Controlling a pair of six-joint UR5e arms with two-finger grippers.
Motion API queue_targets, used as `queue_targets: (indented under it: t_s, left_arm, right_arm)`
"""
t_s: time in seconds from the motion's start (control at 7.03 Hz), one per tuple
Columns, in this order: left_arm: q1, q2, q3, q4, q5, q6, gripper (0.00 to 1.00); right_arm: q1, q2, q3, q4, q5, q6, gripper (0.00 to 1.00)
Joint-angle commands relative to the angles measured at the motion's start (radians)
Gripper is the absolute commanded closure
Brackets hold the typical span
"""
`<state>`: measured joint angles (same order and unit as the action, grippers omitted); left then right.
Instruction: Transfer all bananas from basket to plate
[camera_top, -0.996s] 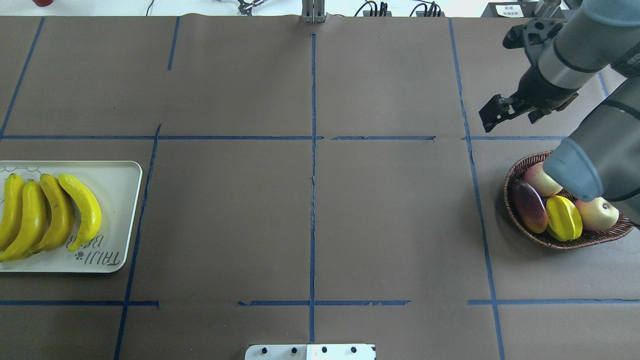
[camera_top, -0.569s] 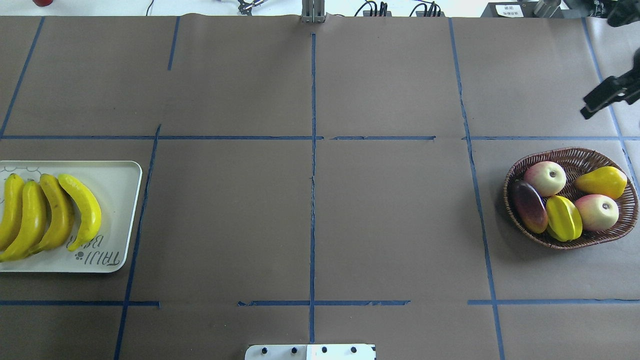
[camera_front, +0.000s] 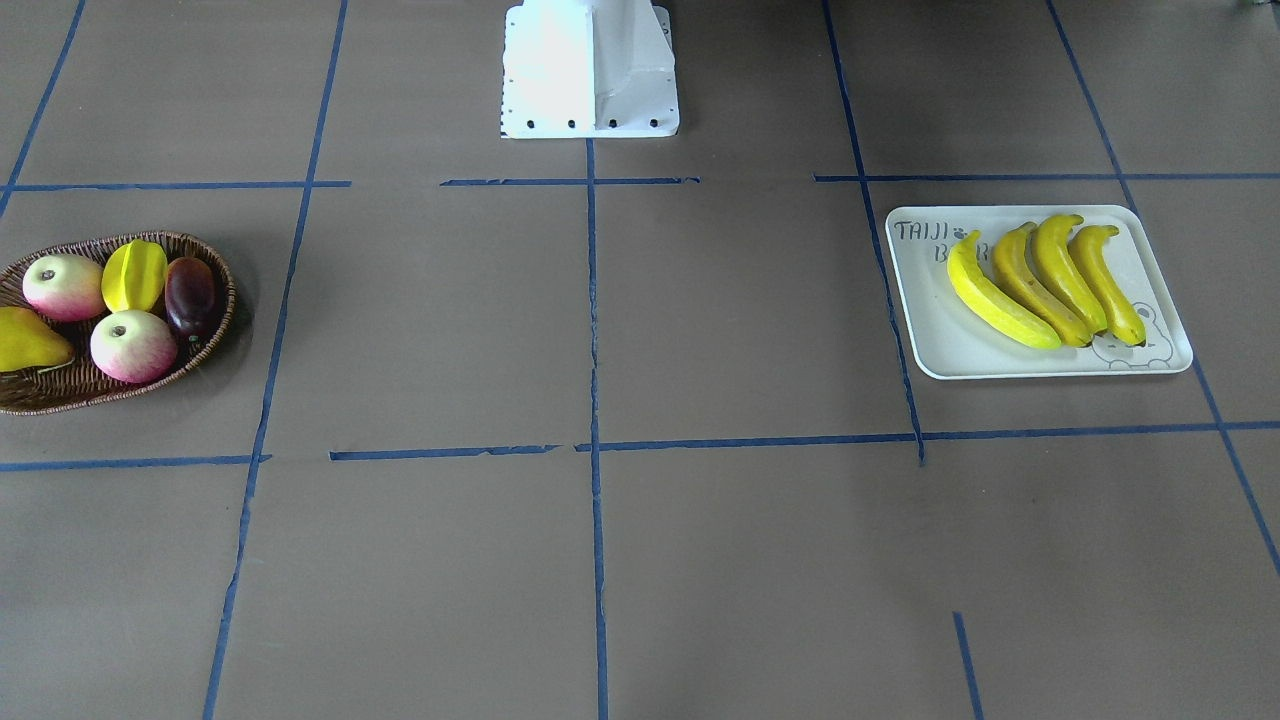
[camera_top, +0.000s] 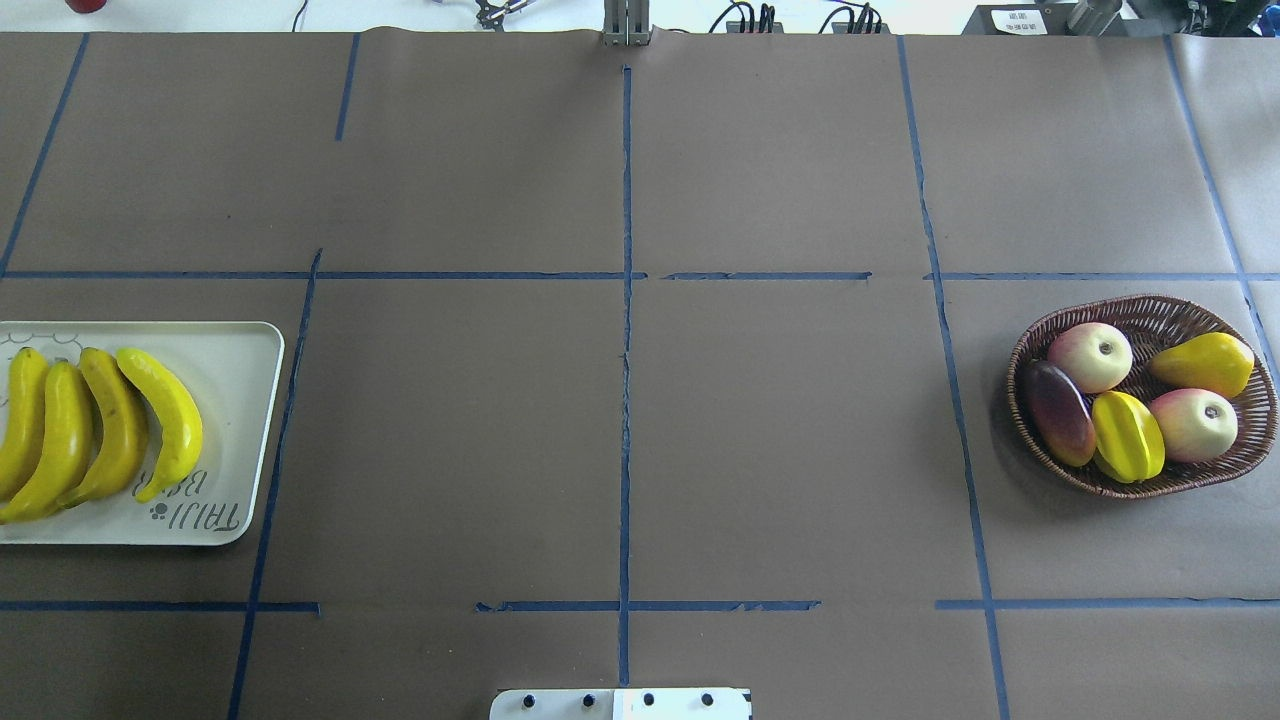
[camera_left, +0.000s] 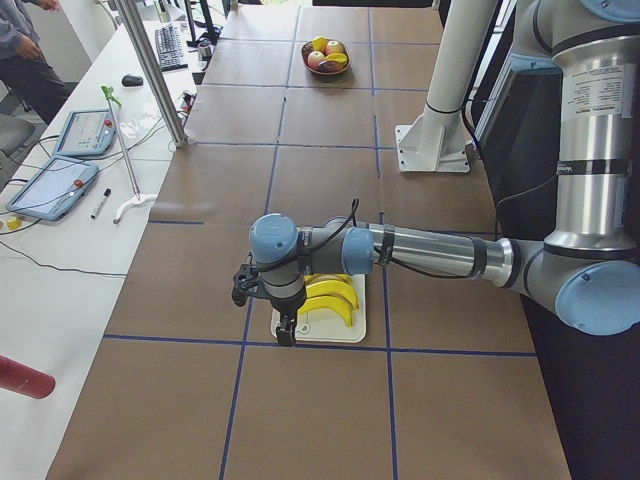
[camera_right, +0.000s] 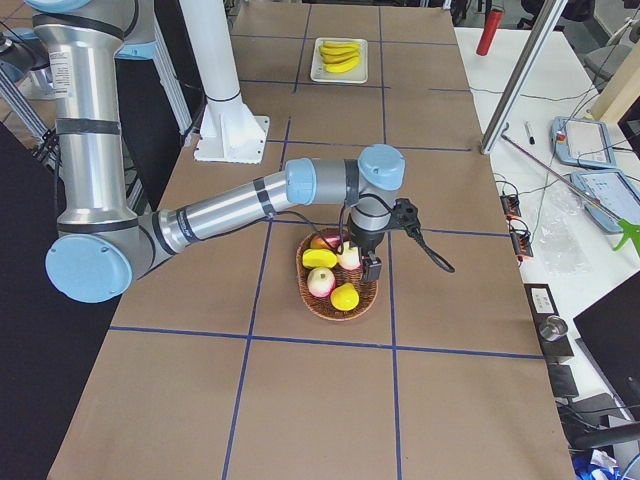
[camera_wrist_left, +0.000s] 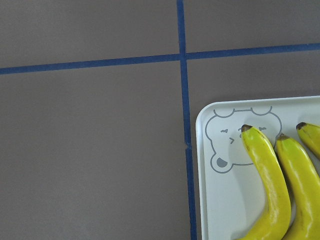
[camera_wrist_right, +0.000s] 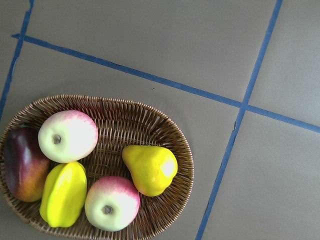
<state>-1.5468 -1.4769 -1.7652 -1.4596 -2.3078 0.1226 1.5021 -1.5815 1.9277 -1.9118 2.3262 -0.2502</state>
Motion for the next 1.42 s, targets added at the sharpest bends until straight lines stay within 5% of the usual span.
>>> queue_targets:
  t_s: [0.0,1.28]
  left_arm:
    - [0.001,0.059,0.006,-0.079,-0.01,0.098,0.0]
    - [-0.003,0.098,-0.007,-0.07,-0.005,-0.006,0.0]
  right_arm:
    - [0.015,-0.075,-0.001,0.007,-0.007,-0.035,0.0]
    - [0.014,-0.094,-0.004,0.007,-0.001,0.003,0.0]
